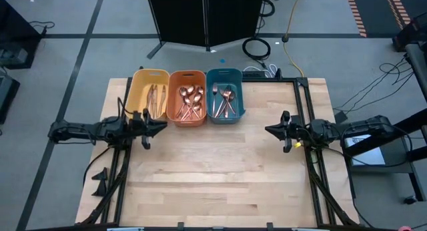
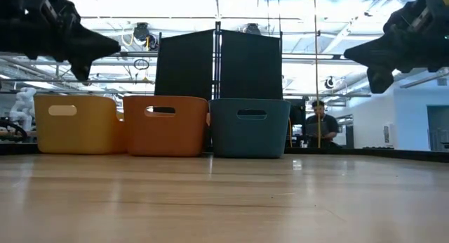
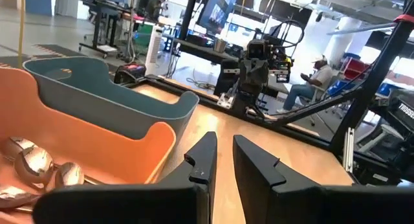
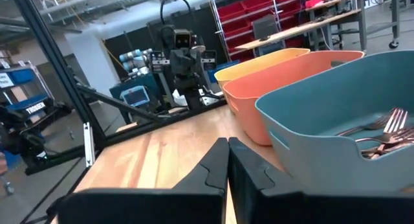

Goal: Sort silverware
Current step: Return to Home Position

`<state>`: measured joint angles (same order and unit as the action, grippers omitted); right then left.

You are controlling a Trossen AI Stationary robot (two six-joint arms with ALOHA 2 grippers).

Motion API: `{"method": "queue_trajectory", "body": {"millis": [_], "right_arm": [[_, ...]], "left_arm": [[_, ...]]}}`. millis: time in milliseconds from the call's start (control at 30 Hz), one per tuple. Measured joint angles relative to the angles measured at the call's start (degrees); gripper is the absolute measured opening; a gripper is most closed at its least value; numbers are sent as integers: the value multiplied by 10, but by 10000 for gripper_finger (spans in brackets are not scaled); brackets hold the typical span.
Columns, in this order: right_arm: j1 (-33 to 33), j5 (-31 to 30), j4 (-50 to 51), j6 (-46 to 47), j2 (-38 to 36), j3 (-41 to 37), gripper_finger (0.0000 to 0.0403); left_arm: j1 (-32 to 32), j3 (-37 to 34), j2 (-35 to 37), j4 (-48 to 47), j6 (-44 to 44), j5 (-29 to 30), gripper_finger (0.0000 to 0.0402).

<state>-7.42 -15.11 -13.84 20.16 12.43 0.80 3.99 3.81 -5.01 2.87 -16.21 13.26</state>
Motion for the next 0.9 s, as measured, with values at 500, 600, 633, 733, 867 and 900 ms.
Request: {"method": "queue_trajectory", "body": {"millis": [500, 600, 633, 733, 867, 900], "right_arm": [[-1, 27, 100, -46, -8, 0, 0], [-1, 38, 111, -52, -4, 1, 0], [-1, 43, 111, -59, -4, 1, 0], [-1, 79, 117, -84, 0, 1, 0], [-1, 76, 117, -89, -1, 1, 0], [-1, 76, 117, -90, -1, 1, 0]], "left_arm": [[0, -34, 9, 27, 31, -82, 47], [0, -34, 9, 10, 45, -82, 47], [0, -34, 9, 6, 46, -74, 47], [0, -35, 9, -4, 47, -50, 47], [0, -35, 9, -2, 51, -21, 47], [0, -35, 9, -2, 51, -18, 47]]}}
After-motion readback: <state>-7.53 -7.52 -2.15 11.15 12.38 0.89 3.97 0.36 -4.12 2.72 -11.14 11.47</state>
